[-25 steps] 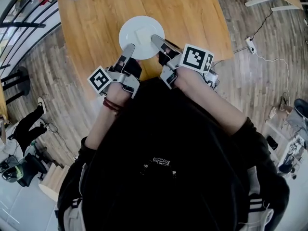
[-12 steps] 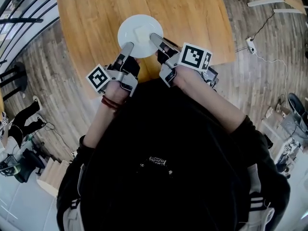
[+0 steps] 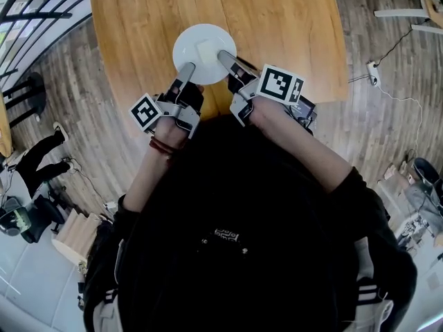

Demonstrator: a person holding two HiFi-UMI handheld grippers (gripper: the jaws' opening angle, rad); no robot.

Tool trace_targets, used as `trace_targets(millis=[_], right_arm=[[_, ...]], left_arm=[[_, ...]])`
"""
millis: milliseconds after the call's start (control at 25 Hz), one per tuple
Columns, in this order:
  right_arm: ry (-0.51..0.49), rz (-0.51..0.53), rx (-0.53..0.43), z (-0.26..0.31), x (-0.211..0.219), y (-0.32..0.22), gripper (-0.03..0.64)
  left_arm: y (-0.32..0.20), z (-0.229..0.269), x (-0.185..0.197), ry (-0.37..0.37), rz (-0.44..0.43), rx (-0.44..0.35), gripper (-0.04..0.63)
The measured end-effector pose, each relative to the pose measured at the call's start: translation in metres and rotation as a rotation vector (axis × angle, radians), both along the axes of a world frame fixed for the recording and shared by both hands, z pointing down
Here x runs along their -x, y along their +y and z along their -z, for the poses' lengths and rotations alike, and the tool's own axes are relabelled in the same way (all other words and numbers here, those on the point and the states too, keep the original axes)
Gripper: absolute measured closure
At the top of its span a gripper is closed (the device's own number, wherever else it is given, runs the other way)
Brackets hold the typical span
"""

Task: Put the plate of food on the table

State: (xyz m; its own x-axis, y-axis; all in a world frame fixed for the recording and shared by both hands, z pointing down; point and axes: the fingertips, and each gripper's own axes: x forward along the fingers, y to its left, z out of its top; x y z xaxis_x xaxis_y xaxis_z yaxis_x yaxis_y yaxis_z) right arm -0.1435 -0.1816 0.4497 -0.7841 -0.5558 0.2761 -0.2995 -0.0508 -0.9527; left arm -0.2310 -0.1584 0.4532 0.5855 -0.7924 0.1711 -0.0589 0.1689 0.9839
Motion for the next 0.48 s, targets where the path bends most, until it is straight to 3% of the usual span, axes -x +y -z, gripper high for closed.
trace_targets(millis=[480], right_arm=[[0.003, -0.008, 0.006, -0.030, -0.003, -0.005, 0.581]], left_arm=[[-0.006, -0.029, -0.002, -0.020, -0.008, 0.017, 0.571]])
